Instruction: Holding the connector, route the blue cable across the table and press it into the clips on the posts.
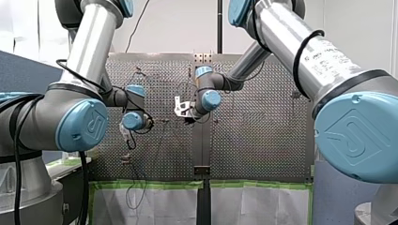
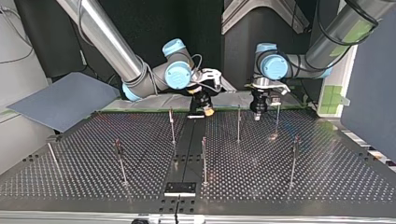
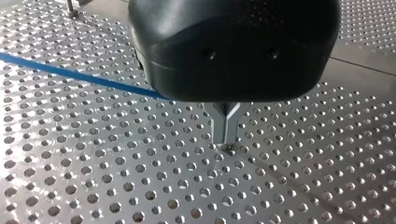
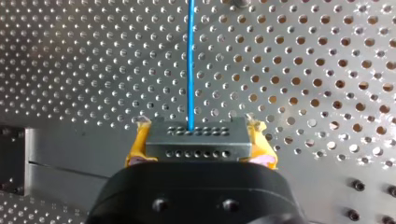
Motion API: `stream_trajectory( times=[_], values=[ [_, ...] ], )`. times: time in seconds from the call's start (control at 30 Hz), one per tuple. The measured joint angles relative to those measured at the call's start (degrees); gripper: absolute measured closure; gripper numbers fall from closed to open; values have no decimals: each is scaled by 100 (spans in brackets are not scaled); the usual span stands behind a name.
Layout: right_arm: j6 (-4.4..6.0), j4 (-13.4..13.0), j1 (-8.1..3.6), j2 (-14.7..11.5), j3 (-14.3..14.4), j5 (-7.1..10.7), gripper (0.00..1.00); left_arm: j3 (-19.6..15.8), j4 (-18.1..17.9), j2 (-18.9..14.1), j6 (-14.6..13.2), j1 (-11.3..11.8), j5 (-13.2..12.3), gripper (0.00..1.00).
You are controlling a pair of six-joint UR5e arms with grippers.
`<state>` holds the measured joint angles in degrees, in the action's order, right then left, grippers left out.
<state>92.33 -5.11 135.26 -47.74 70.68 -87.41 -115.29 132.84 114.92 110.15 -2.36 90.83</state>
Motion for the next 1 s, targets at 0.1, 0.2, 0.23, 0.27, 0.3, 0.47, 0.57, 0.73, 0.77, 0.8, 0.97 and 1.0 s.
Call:
stream_trajectory(
  times=[0.1,0.2,0.23,0.27,0.3,0.47,0.57,0.73,0.77,0.8,0.97,1.0],
  values=[
    [3,0,-12,3,1,-3,100,41,-18,104,1,27,-64,100],
    [5,0,-32,9,2,-4,100,95,-77,252,-8,49,-117,100],
    [5,-2,-37,11,1,-5,100,128,-112,295,-5,57,-152,100],
    [5,-4,-46,12,2,-4,100,157,-132,318,-2,63,-179,100],
    [5,-5,-53,12,2,-4,100,190,-145,334,6,69,-203,100],
    [6,-20,-120,19,0,-5,100,390,-106,364,84,117,-259,100],
    [3,-24,-168,21,-3,-5,100,506,-63,365,98,169,-287,100],
    [-1,-98,-260,36,-5,20,100,606,-29,367,102,226,-331,100],
    [-1,-124,-278,37,-5,26,100,631,-9,367,103,245,-354,100],
    [-2,-157,-299,38,-5,31,100,662,16,367,103,267,-379,100],
    [-26,-304,-391,89,-36,58,100,841,89,368,85,351,-447,100],
    [-32,-331,-403,107,-52,67,100,855,93,368,80,359,-450,100]
  ],
)
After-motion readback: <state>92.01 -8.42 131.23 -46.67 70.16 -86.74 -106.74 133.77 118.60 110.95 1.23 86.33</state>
